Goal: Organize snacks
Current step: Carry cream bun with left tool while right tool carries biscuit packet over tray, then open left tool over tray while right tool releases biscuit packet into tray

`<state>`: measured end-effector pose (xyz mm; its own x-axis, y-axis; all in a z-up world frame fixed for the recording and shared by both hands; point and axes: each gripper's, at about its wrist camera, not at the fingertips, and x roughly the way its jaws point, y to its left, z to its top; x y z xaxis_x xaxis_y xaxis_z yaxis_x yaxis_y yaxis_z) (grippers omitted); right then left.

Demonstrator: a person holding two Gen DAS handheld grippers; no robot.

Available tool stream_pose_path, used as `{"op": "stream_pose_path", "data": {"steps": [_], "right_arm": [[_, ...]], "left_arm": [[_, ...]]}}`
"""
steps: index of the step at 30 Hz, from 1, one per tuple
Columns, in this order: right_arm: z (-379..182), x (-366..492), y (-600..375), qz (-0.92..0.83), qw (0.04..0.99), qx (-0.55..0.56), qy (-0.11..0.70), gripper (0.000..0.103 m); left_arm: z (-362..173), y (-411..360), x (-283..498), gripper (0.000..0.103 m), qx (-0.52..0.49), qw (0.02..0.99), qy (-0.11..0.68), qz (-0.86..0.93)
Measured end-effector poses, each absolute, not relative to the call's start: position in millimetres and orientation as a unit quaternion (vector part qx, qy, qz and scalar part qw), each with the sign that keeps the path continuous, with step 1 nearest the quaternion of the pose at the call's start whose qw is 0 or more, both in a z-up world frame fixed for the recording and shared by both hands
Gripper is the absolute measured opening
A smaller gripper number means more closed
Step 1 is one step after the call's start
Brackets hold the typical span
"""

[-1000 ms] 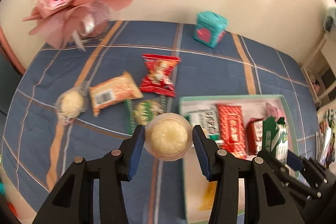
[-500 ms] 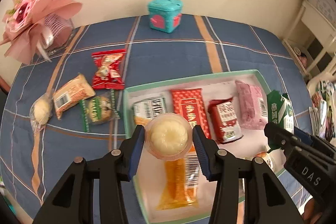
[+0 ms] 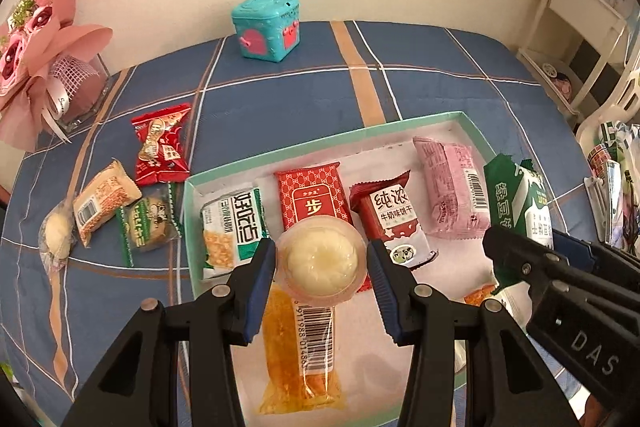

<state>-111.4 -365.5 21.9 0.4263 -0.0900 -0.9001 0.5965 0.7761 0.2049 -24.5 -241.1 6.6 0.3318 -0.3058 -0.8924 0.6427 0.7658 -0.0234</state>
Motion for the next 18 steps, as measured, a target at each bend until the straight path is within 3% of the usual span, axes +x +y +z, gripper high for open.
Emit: {"op": "stream_pose_path", "data": {"steps": [18], "right_arm": [[-12,-106,-371,-0.211,0.778,0.269,0.527,0.043]], "left_arm": [[-15,-237,-7,0.049,0.146,0.787,0.527,-0.285]]}}
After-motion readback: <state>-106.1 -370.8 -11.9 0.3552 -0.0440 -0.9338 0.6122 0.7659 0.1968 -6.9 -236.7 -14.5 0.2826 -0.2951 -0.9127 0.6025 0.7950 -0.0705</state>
